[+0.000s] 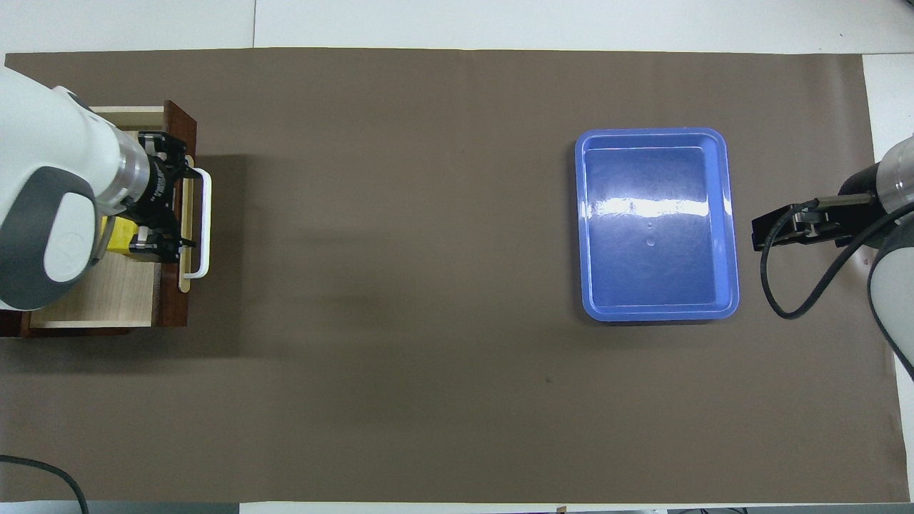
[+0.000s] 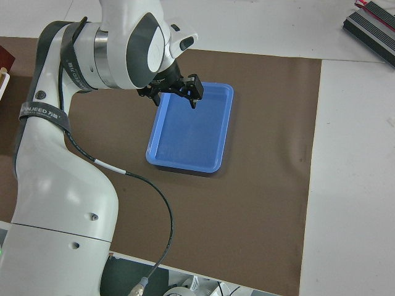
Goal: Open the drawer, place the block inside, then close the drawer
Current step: 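Push the drawer closed with the left gripper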
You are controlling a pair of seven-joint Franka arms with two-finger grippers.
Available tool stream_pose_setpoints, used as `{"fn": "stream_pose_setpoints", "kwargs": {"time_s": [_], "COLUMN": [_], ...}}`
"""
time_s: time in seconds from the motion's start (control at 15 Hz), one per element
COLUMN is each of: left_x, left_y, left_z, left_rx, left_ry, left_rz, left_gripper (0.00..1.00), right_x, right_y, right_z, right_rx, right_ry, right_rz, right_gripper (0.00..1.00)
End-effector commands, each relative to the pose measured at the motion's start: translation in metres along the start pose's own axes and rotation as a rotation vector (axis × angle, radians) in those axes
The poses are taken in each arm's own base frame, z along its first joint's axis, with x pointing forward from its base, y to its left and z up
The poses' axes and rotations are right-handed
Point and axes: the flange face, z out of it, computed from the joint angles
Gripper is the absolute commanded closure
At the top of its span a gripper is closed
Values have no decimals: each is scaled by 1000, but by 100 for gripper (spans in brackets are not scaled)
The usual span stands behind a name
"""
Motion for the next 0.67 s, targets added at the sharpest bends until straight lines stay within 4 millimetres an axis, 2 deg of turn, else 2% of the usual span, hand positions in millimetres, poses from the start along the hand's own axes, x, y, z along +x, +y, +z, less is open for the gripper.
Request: {"fn": "stream_pose_setpoints", "kwargs": {"time_s": [0.0, 0.07, 0.33, 0.6], "left_x": [-5, -13, -6, 7], "left_y": [-10, -12, -16, -15], "left_z": [28, 35, 59, 60], "left_rx": [21, 13, 1, -1], "left_ry": [19, 22, 40, 63], "left_rz": [-47, -33, -31, -30], "left_gripper": [0, 0, 0, 0], "right_x": [-11, -11, -10, -10], "right_y": [2, 3, 0, 0], "right_z": [1, 0, 0, 0], "right_rx": [-5, -2, -3, -3], "right_ry": [-17, -15, -11, -11], "right_rz": [-17, -14, -8, 2], "right_gripper": [0, 0, 0, 0]}}
